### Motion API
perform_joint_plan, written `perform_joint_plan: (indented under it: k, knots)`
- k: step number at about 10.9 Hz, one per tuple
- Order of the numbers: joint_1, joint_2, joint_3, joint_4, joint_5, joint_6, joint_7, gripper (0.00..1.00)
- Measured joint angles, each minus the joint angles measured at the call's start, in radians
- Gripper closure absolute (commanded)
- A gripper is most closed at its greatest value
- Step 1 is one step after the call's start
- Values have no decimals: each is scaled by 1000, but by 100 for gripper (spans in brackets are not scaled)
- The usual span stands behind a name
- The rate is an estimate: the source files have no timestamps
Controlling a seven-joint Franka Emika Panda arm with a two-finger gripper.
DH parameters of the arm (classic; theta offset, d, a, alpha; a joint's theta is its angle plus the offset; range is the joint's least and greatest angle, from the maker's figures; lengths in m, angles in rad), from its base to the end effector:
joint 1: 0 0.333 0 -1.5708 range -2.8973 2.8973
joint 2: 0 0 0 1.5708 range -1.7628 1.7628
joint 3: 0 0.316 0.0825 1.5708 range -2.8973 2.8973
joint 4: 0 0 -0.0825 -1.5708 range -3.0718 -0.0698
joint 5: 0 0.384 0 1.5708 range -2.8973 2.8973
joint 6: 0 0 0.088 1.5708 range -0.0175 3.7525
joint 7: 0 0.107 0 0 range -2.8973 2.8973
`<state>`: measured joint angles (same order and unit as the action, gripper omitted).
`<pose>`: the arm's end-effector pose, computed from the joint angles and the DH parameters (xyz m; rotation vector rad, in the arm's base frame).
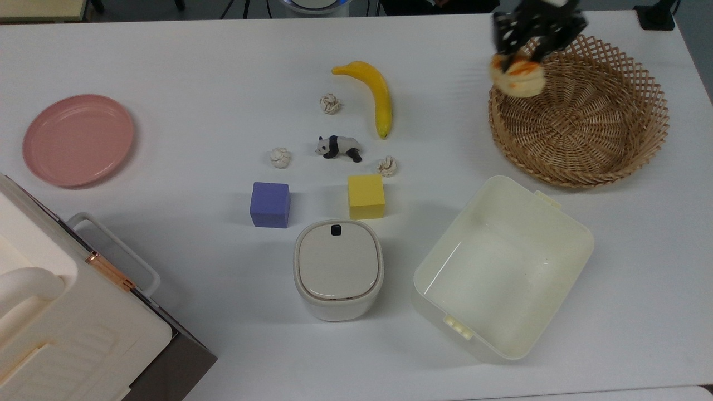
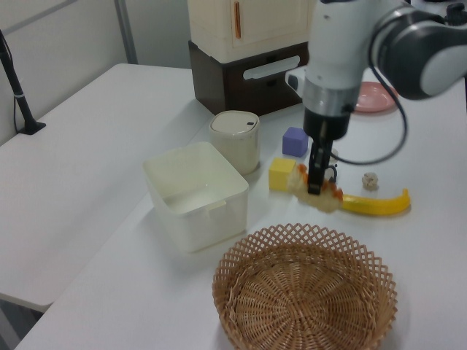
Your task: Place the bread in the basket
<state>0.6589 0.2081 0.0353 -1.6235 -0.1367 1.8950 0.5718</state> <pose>0.4940 0.3960 0.5053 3.0636 0.2470 0.1914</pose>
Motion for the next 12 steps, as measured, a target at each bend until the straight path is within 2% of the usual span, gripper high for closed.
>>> perform_joint_plan:
  k: [2, 8, 10, 12]
  knots:
    - [72, 5, 0, 0, 0, 44, 47, 0]
    - [71, 6, -27, 24, -5, 54, 60, 0]
    - [13, 2, -46, 48, -18, 38, 39, 0]
    - [-101, -4, -52, 78, -20, -43, -56, 0]
